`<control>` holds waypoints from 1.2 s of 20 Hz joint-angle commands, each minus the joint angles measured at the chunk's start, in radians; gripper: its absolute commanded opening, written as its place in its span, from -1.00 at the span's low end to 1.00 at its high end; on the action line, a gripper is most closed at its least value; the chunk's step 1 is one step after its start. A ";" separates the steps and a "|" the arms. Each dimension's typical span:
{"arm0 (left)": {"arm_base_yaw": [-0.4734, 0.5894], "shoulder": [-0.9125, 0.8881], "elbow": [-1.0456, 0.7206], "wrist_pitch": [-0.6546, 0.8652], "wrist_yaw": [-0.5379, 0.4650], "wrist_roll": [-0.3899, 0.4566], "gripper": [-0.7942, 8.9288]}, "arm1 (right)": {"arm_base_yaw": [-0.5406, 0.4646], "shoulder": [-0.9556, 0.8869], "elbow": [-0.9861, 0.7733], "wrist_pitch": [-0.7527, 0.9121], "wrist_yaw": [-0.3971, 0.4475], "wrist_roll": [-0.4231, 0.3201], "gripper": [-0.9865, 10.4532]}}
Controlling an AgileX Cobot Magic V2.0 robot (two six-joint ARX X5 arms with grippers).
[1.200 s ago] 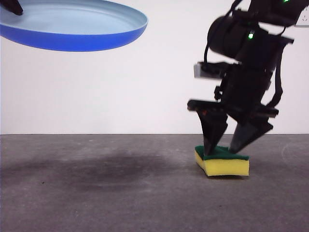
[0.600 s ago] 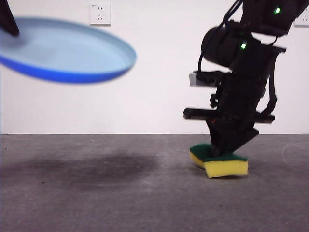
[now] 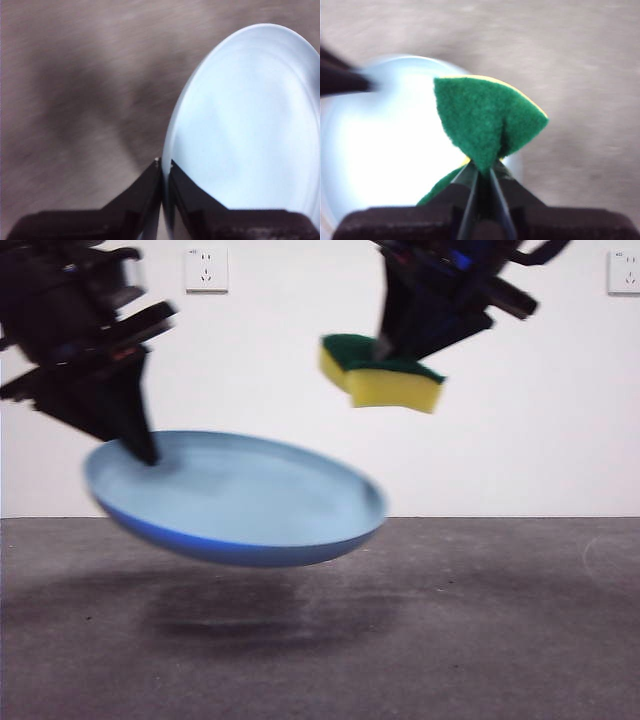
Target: Pick up the plate,pick up the cloth,clean the plate with the cloth
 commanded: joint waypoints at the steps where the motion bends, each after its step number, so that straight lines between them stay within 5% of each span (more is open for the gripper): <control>1: -0.065 0.001 -0.010 0.051 0.012 -0.060 -0.85 | 0.043 0.041 -0.010 0.018 0.000 0.036 -0.86; 7: -0.143 0.001 -0.010 0.134 0.011 -0.127 -0.85 | 0.179 0.155 -0.010 0.045 0.000 0.062 -0.86; 11: -0.145 0.001 -0.010 0.135 0.010 -0.127 -0.85 | 0.224 0.193 -0.010 -0.128 0.018 0.055 -0.86; 13: -0.145 0.001 -0.010 0.133 0.010 -0.126 -0.85 | 0.223 0.191 -0.010 -0.248 0.167 0.053 -0.86; 16: -0.148 0.001 -0.010 0.119 0.017 -0.117 -0.85 | 0.202 0.164 -0.010 -0.315 0.513 0.053 -0.86; 18: -0.154 0.001 -0.010 0.114 0.019 -0.117 -0.85 | 0.178 0.150 -0.010 -0.260 0.585 0.050 -0.86; 21: -0.160 0.001 -0.010 0.116 0.062 -0.117 -0.85 | 0.137 0.147 -0.010 -0.134 0.543 0.028 -0.86; 24: -0.163 0.001 -0.010 0.127 0.093 -0.118 -0.85 | 0.095 0.150 -0.010 -0.010 0.386 0.024 -0.86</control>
